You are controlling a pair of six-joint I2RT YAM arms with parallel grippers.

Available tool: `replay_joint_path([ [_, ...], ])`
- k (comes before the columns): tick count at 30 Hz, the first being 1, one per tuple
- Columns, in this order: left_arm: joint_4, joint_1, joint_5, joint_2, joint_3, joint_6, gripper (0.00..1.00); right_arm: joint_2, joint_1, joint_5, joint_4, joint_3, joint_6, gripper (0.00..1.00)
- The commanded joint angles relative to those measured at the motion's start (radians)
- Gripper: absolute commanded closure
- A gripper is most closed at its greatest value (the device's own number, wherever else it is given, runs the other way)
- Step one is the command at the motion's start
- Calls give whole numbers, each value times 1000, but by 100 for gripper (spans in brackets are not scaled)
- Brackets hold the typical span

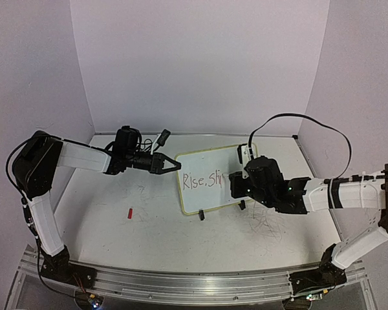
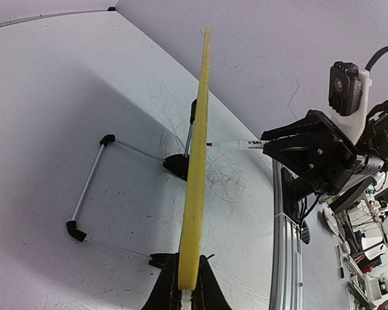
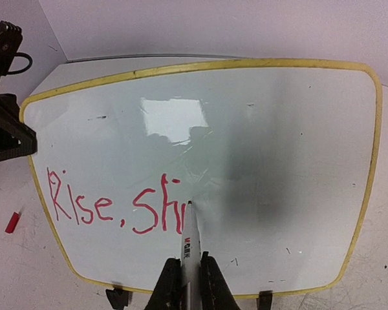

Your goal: Write a sentence on the whiteboard

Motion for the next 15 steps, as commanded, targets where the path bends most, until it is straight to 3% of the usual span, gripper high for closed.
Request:
replay_joint_path([
  [1,-57,-12,-35,-21,25,15,100,28,-8,29,27,51,-25,100],
  [15,-61,-12,-35,-18,27,18,100,27,-9,34,9,16,-2,100],
])
